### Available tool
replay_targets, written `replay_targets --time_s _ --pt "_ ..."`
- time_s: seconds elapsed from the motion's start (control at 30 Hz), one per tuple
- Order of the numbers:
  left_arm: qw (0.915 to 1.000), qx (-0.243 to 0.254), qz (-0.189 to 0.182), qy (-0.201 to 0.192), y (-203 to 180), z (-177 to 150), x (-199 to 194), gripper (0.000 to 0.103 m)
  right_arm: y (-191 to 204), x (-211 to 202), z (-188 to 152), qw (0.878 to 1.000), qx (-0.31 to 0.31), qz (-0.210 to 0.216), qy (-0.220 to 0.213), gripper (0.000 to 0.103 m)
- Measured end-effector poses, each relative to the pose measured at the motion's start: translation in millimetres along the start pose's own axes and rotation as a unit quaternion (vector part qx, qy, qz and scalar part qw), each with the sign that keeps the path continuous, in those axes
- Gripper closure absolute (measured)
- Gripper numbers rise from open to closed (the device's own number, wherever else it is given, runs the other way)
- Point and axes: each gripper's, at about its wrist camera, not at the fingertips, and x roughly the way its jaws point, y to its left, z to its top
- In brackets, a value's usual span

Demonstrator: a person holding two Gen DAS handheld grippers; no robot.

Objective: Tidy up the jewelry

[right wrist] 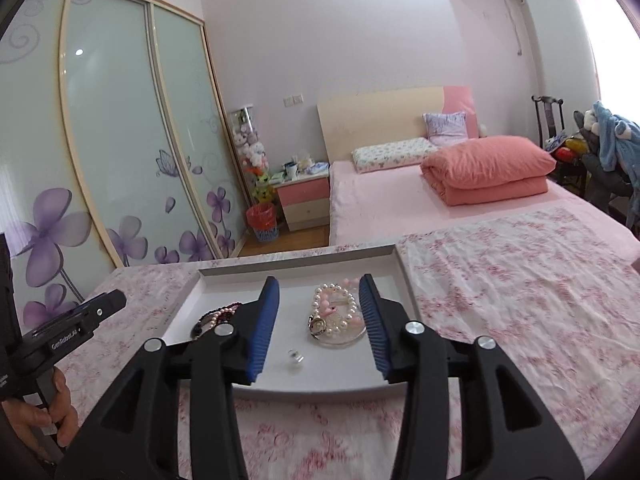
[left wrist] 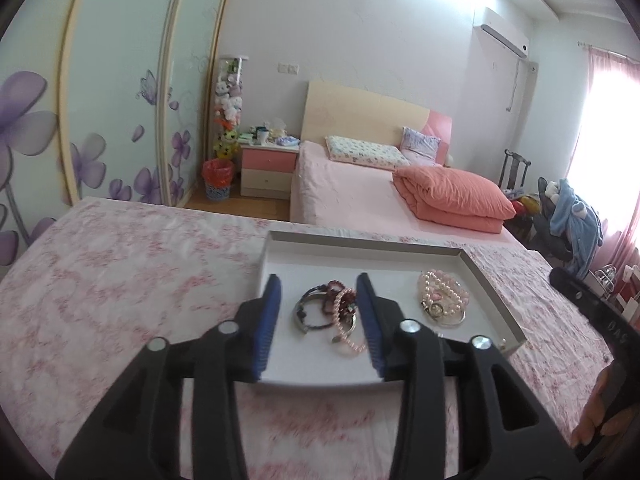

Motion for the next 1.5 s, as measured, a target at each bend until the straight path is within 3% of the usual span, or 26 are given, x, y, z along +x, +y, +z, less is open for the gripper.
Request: replay_targets --time_s 0.33,0.53,1.0,1.5 --pt "0.9990 0.005 0.022 -0.039 6 -27 -64 0.025 28 -54 -19 0.998 -0.049 -0.006 -0.030 0.016" --pt "0.9970 0.028 0.024 -0.068 -4 -40 -94 0.005 36 -71 -30 0.998 -0.058 -0.005 -0.038 0.002" --pt "0.9931 0.047 0.047 -0.096 -10 -66 -123 0.004 29 -89 -51 0.998 -0.048 -0.025 -0.040 0.002" --pt "0.9932 0.052 0.037 -0.097 -14 -83 -130 0.004 37 -101 -74 0.995 -0.073 -0.019 -0.066 0.002"
